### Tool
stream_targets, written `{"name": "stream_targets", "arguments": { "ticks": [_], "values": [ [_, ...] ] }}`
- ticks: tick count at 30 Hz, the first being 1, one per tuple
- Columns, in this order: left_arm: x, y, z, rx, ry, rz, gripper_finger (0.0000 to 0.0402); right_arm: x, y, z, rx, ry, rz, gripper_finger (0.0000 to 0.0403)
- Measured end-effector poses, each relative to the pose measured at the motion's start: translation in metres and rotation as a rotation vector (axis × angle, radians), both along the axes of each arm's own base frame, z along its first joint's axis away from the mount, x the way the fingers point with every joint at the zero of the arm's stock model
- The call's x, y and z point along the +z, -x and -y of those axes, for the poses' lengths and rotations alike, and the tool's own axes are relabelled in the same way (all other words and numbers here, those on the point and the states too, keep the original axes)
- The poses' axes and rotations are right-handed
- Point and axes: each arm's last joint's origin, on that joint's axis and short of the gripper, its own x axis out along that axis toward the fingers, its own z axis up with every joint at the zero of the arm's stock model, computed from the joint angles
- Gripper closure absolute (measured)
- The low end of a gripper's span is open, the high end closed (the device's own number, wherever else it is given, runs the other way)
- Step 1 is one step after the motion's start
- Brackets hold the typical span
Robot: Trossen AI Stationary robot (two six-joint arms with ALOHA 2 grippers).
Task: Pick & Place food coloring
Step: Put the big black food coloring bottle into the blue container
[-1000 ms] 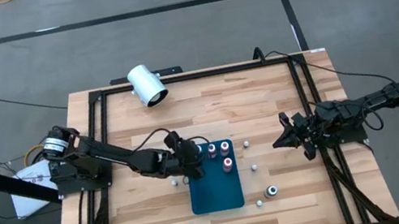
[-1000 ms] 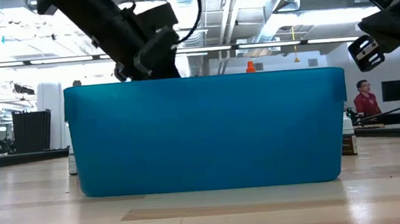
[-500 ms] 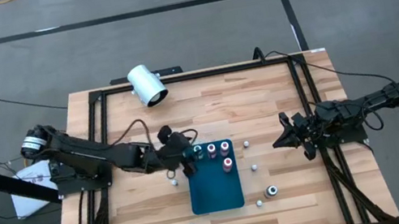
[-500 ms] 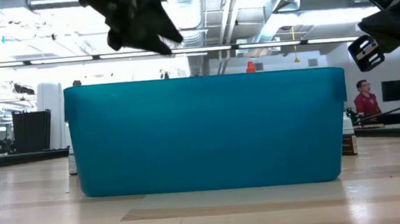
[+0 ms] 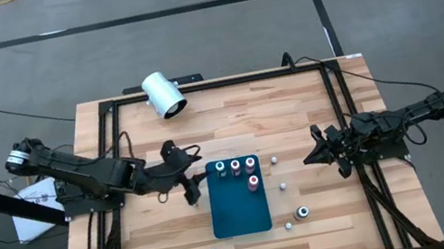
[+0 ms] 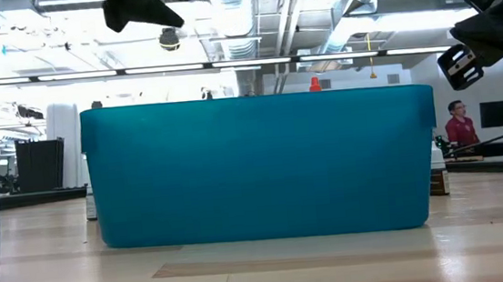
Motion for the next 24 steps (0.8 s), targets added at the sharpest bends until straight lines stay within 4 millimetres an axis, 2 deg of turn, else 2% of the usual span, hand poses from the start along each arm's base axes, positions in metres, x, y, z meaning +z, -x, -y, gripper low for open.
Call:
{"name": "stream_targets", "arguments": {
  "ticks": [4, 17, 24],
  "values": [
    [0.003, 0.009, 0.001, 0.011, 0.01, -0.005, 0.0159, 0.0, 0.0, 0.0, 0.0, -0.001, 0.007, 0.0403],
    [-0.002, 0.014, 0.002, 0.024, -0.029, -0.074, 0.0159, 0.002, 0.0, 0.0, 0.0, -0.005, 0.025, 0.0403],
    [-0.001, 0.02, 0.002, 0.028, 0.008, -0.082, 0.0159, 0.002, 0.0, 0.0, 0.0, -0.005, 0.027, 0.0403]
  ]
}}
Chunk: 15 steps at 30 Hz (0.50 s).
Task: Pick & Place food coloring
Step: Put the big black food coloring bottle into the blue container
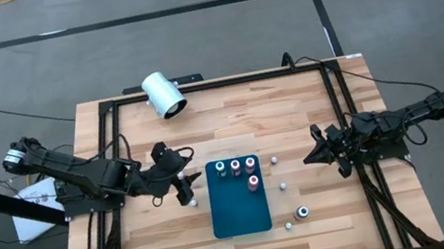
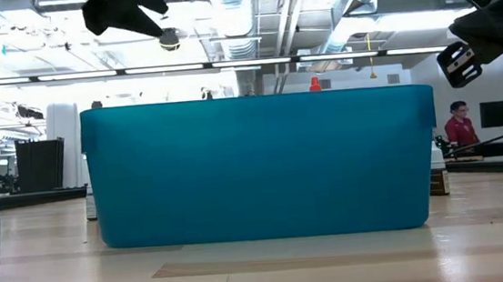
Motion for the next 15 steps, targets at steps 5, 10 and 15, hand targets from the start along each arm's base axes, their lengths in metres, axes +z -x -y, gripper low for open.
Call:
{"name": "stream_targets", "arguments": {
  "ticks": [5, 10, 15],
  "values": [
    [0.011, 0.016, -0.001, -0.016, 0.002, 0.021, 0.0159, 0.0, 0.0, 0.0, 0.0, 0.0, 0.002, 0.0403],
    [0.018, 0.035, 0.0, -0.007, -0.004, 0.069, 0.0159, 0.001, 0.0, 0.0, 0.0, -0.001, 0.007, 0.0403],
    [0.008, 0.052, 0.002, -0.022, 0.031, 0.099, 0.0159, 0.005, 0.0, 0.0, -0.002, -0.032, 0.046, 0.0403]
  ]
}}
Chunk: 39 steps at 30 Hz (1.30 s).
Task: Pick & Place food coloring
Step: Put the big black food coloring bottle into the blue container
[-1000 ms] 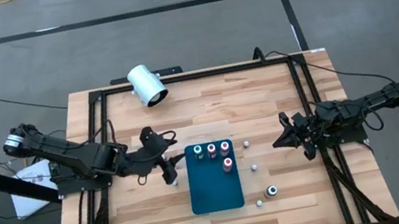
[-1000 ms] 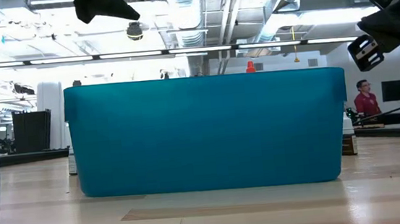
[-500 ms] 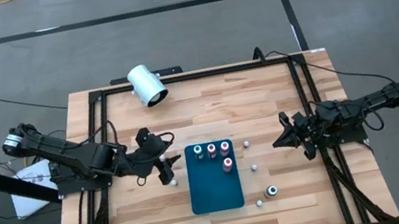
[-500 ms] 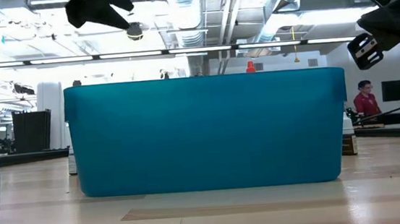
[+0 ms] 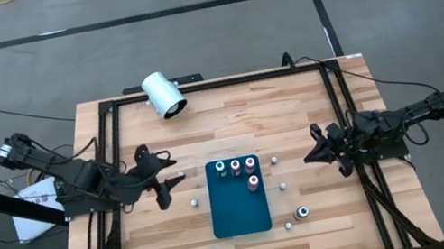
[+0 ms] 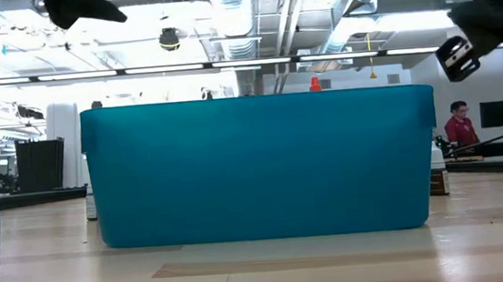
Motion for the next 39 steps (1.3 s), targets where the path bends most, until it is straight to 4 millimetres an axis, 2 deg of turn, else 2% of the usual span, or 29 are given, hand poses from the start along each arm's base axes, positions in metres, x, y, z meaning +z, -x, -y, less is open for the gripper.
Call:
{"name": "stream_targets", "arguments": {
  "ticks": [4, 11, 19, 29, 39],
  "values": [
    [-0.016, 0.012, 0.001, 0.005, 0.044, 0.058, 0.0159, 0.005, 0.0, 0.0, -0.001, -0.068, 0.032, 0.0403],
    [-0.045, 0.03, 0.002, -0.009, 0.113, 0.193, 0.0159, 0.006, 0.0, 0.0, -0.001, -0.065, 0.04, 0.0403],
    [-0.07, 0.04, 0.002, -0.032, 0.167, 0.239, 0.0159, 0.006, 0.0, 0.0, -0.003, -0.025, 0.057, 0.0403],
    [-0.078, 0.046, 0.006, 0.017, 0.158, 0.223, 0.0159, 0.008, 0.001, -0.003, 0.009, -0.019, 0.049, 0.0403],
    [-0.083, 0.054, 0.011, 0.054, 0.159, 0.217, 0.0159, 0.042, -0.002, -0.016, 0.063, 0.078, -0.082, 0.0403]
  ]
}}
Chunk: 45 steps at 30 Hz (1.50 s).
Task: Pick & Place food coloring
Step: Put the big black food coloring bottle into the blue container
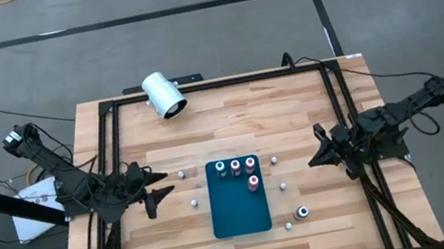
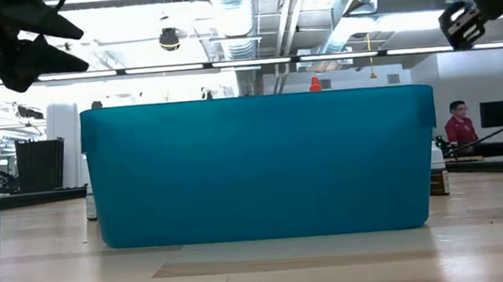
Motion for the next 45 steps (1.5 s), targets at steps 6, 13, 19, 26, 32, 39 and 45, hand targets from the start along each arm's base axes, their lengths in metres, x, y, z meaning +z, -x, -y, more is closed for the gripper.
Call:
{"name": "stream_targets", "arguments": {
  "ticks": [6, 13, 19, 26, 32, 39, 45],
  "values": [
    [-0.005, 0.002, -0.002, 0.016, -0.011, -0.036, 0.0159, 0.01, -0.011, -0.015, 0.063, 0.052, -0.097, 0.0403],
    [-0.01, 0.005, -0.005, 0.038, -0.009, -0.077, 0.0159, 0.027, -0.019, -0.039, 0.193, 0.091, -0.161, 0.0403],
    [-0.012, 0.006, -0.006, 0.04, -0.02, -0.096, 0.0159, 0.049, -0.02, -0.058, 0.272, 0.065, -0.267, 0.0403],
    [-0.012, 0.007, -0.006, 0.04, -0.027, -0.103, 0.0159, 0.049, -0.023, -0.074, 0.271, 0.016, -0.452, 0.0403],
    [-0.012, 0.007, -0.006, 0.039, -0.025, -0.102, 0.0159, 0.037, -0.031, -0.081, 0.198, -0.08, -0.592, 0.0403],
    [-0.012, 0.007, -0.006, 0.037, -0.022, -0.101, 0.0159, 0.026, -0.041, -0.075, 0.018, -0.238, -0.765, 0.0403],
    [-0.012, 0.006, -0.006, 0.036, -0.019, -0.099, 0.0159, 0.022, -0.042, -0.068, -0.028, -0.291, -0.846, 0.0403]
  ]
}}
